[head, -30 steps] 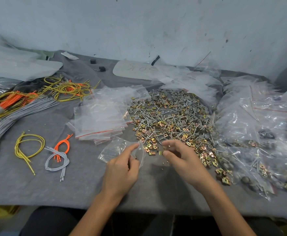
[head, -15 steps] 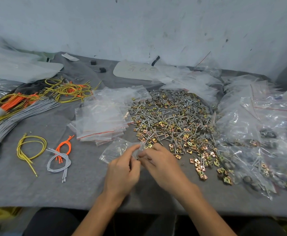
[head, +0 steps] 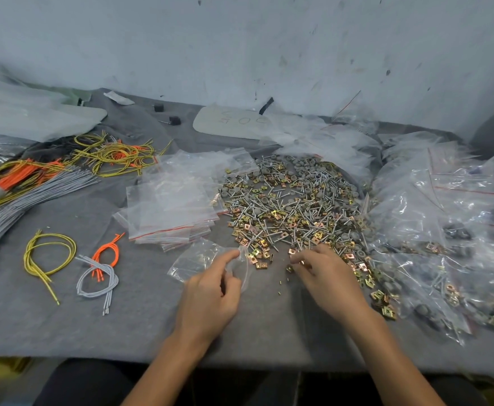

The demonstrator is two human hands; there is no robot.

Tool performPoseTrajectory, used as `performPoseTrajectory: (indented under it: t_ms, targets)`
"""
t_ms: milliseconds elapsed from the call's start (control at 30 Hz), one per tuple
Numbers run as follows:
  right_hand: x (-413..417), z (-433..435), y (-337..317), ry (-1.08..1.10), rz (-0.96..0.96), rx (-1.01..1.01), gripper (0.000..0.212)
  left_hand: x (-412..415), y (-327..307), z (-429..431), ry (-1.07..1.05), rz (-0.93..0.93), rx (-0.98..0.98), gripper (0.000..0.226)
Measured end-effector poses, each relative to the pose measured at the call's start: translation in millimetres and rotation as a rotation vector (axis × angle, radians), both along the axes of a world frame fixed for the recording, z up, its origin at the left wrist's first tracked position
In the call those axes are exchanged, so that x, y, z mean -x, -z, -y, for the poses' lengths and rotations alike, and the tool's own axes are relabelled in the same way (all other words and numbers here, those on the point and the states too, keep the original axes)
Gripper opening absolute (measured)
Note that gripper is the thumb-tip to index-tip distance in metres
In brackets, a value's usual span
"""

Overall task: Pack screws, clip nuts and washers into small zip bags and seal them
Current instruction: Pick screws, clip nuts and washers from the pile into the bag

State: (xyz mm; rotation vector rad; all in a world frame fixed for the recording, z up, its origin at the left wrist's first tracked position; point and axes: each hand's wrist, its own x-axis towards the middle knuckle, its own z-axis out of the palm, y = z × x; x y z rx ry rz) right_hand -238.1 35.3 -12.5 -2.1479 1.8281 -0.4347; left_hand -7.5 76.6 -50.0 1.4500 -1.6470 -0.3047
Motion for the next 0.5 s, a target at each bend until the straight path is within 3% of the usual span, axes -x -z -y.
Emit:
performPoseTrajectory:
  t_ms: [267, 400, 500]
  targets:
    - [-4, 3, 3, -0.065, -0.099, -0.013, 0.014, 0, 1, 0, 0.006, -0.004, -0.009, 0.044]
    - [-8, 4, -1, -0.073, -0.145, 0.031, 0.026, 0, -1, 0, 0.016, -0.010, -0.014, 0.044]
    - [-13, -2, -8, -0.060, 0.055, 0.085, 0.022, 0, -1, 0, 0.024, -0.009, -0.006, 0.045]
